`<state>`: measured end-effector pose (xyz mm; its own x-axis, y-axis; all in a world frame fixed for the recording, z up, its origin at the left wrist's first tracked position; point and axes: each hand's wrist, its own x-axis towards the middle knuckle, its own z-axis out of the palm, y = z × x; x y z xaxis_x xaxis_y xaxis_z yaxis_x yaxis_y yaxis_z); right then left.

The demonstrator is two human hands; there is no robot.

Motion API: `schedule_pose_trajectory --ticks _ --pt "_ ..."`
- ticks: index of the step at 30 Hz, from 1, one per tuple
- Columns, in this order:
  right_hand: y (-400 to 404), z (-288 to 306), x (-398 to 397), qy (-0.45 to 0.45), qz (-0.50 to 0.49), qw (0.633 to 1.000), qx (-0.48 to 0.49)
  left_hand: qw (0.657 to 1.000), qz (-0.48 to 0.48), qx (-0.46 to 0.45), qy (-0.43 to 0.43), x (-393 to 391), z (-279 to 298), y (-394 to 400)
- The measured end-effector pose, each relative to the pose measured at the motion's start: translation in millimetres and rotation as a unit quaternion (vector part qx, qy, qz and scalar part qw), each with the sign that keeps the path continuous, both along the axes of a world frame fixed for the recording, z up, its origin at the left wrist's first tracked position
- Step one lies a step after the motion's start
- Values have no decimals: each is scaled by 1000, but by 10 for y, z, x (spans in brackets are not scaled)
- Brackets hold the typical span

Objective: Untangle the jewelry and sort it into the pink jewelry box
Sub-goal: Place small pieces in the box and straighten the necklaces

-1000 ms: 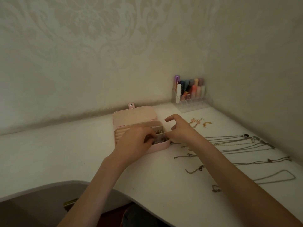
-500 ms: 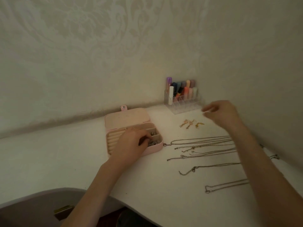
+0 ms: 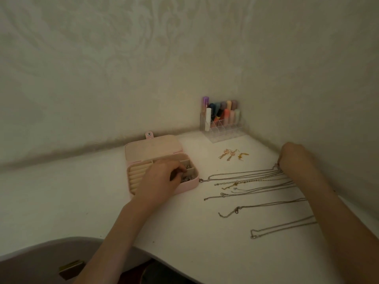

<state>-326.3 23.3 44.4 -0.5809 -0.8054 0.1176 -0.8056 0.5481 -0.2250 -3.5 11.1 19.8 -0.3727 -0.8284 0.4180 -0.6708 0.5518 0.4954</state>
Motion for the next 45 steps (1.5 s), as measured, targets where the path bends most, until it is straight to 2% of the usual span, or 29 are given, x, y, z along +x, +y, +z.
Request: schedule_pose_trajectory --ticks 2,4,6,9,11,14,17,19,24,28,40,45 --pt "6 87 72 -19 48 998 -44 1000 -18 -2 16 -29 4 -4" --pt "7 224 232 -65 111 986 -102 993 -49 39 104 -108 53 21" --pt "15 391 479 -173 176 957 -152 970 -68 111 206 -248 171 56" --pt "38 603 865 -405 285 850 -179 927 -128 210 282 -505 365 83" --pt "22 684 1031 -476 318 798 -189 905 -155 249 309 -597 428 56" --pt "-54 746 1178 -538 305 753 -224 912 -111 248 307 -509 392 -43" --pt "-137 796 1273 -649 278 650 -282 918 -93 242 300 -261 309 -96" --pt "-199 827 1316 -670 265 616 -318 922 -93 238 292 -87 261 -83" --pt "-325 837 1432 -681 264 598 -329 913 -45 242 324 215 241 -43" --pt "-373 831 1543 -679 280 598 -319 938 -10 203 281 303 245 -30" --pt "-285 928 1712 -650 332 617 -294 951 17 198 236 309 256 44" --pt "-267 905 1742 -637 348 627 -282 934 3 216 284 286 301 74"
